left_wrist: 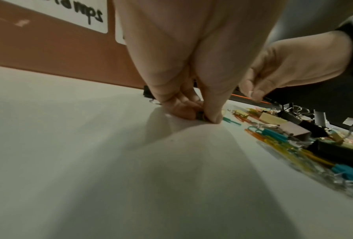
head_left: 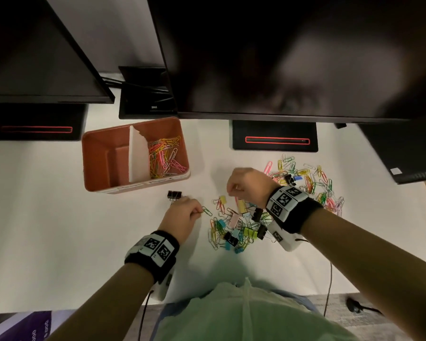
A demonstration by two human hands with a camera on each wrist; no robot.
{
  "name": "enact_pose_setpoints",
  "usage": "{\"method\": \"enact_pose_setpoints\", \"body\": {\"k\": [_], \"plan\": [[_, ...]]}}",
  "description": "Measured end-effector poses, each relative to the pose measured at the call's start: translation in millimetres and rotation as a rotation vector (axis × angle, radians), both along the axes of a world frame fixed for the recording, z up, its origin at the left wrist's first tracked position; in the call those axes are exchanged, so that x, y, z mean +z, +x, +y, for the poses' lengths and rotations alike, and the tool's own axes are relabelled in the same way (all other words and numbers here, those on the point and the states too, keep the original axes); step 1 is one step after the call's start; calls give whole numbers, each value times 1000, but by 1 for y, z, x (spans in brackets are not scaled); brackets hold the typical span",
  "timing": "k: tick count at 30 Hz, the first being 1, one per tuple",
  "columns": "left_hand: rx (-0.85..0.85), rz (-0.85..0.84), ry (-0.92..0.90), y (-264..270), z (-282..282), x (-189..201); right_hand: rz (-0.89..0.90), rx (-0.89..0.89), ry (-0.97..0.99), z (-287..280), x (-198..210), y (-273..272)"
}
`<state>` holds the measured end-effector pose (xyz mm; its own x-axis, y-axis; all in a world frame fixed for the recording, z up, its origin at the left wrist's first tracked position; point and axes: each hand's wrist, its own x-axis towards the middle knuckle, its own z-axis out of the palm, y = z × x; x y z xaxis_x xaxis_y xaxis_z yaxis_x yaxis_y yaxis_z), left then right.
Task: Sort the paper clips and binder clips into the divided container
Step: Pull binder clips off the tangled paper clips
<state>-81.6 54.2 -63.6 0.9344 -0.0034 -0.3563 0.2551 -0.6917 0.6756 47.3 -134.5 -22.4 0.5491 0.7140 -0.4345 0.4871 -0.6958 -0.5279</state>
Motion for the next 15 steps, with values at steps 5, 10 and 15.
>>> {"method": "enact_pose_setpoints", "body": {"k": [5, 10, 15], "plan": [[-174, -49, -34, -3, 6, 5, 80, 218, -81, 2, -1, -25], [-185, -53, 33, 9, -7, 6, -39, 274, -127, 16, -10, -23], [-137, -15, 66, 17, -10, 5, -28, 220, -144, 17, -15, -13]]}}
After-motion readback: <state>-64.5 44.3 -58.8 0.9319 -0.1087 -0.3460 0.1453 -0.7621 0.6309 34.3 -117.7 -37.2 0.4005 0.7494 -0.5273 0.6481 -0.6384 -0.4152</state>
